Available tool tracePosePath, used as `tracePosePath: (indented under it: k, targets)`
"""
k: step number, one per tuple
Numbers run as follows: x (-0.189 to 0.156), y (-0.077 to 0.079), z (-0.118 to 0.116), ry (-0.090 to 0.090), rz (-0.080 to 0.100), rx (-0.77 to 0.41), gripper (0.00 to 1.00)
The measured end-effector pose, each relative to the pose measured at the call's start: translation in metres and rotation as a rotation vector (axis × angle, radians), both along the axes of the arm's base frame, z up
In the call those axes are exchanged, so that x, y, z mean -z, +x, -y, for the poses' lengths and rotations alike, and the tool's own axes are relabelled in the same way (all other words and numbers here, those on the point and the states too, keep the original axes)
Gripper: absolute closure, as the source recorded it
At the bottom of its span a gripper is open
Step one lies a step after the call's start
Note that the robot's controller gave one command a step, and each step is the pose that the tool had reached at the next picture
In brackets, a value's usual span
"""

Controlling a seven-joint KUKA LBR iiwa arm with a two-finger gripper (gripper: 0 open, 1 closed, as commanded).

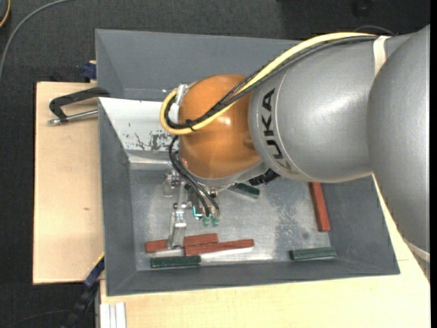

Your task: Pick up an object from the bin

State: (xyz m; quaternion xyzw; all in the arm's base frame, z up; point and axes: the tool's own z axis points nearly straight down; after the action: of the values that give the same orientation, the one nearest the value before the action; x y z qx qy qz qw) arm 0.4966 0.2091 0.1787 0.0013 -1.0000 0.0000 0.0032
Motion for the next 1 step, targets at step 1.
tracePosePath:
  k: [1]
  targets:
    - [0.1079, -0.0043, 0.0572, 0.002, 0.006, -0.114, 0.00]
